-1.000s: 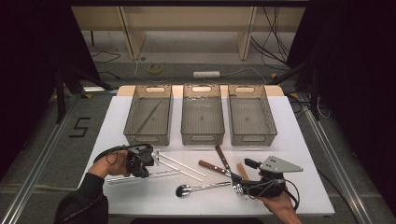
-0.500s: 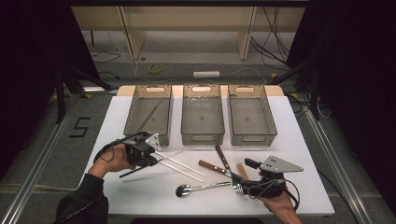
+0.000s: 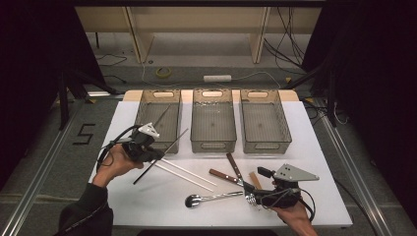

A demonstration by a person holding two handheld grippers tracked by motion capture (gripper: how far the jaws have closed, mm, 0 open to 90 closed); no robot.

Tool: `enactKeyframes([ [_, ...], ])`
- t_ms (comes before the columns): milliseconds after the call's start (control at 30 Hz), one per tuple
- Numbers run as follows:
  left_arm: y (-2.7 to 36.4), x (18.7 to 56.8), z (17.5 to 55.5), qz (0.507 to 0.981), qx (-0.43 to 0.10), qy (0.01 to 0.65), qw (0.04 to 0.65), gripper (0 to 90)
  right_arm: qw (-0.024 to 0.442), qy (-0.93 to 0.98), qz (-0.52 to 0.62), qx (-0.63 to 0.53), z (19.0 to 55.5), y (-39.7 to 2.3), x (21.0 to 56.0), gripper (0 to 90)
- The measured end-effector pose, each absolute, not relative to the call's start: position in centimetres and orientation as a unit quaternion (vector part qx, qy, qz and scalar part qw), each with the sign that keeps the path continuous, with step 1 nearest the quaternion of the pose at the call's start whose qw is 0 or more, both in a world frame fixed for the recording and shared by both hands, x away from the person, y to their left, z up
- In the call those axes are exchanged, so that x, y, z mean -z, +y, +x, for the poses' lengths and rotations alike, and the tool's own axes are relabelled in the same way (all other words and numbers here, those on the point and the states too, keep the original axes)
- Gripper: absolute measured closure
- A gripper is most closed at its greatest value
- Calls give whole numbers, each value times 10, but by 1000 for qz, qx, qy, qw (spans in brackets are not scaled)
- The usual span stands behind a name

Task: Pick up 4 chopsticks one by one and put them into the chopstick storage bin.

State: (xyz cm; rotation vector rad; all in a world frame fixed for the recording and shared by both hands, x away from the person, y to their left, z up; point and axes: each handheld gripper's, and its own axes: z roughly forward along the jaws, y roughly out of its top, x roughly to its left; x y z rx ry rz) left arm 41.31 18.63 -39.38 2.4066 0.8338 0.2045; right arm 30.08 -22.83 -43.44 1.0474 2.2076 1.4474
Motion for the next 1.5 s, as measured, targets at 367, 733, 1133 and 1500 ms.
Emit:
enactKeyframes([
  [367,205,377,420,860,-99,368,340,855,149,766,370,-504,302,-229,435,268],
  [733,208,346,433,837,-140,373,376,855,148,764,375,-505,303,-231,436,268],
  [1133,222,319,464,804,-174,405,400,855,147,765,374,-504,304,-230,436,268],
  [1500,222,326,495,792,-202,429,386,855,146,765,372,-505,304,-230,436,268],
])
